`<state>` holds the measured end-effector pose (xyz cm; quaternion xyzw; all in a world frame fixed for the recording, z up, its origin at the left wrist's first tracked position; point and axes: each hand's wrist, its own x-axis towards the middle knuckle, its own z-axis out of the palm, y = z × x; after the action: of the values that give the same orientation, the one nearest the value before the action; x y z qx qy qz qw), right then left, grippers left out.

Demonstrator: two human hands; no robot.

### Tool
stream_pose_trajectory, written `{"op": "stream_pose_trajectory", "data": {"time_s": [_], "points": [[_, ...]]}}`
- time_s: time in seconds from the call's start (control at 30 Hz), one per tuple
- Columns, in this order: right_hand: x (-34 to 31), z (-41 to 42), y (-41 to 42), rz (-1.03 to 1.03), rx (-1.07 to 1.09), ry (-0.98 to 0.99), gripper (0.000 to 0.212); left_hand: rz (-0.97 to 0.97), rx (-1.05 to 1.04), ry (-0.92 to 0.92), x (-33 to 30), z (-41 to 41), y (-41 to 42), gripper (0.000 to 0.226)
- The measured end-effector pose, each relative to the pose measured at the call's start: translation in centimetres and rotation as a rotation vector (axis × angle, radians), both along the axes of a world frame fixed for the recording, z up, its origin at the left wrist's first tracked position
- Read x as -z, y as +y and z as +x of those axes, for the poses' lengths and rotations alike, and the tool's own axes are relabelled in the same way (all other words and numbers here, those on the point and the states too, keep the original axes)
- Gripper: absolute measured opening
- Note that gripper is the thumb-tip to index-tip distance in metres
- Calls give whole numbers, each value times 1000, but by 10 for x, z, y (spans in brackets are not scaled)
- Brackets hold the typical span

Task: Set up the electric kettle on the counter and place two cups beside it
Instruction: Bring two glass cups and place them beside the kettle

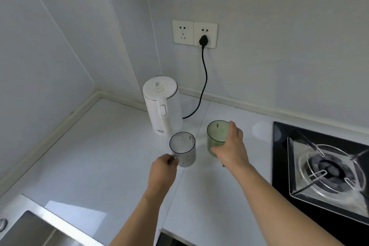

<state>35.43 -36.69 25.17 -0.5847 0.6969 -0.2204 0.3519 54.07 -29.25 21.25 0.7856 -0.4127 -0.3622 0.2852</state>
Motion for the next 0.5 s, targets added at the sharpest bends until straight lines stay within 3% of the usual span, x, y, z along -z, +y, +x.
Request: {"op": "stream_pose_trajectory", "data": {"time_s": [0.5], "points": [[14,-53,-83,6,184,-66,97,-63,77,-10,-3,-68,-140,34]]}}
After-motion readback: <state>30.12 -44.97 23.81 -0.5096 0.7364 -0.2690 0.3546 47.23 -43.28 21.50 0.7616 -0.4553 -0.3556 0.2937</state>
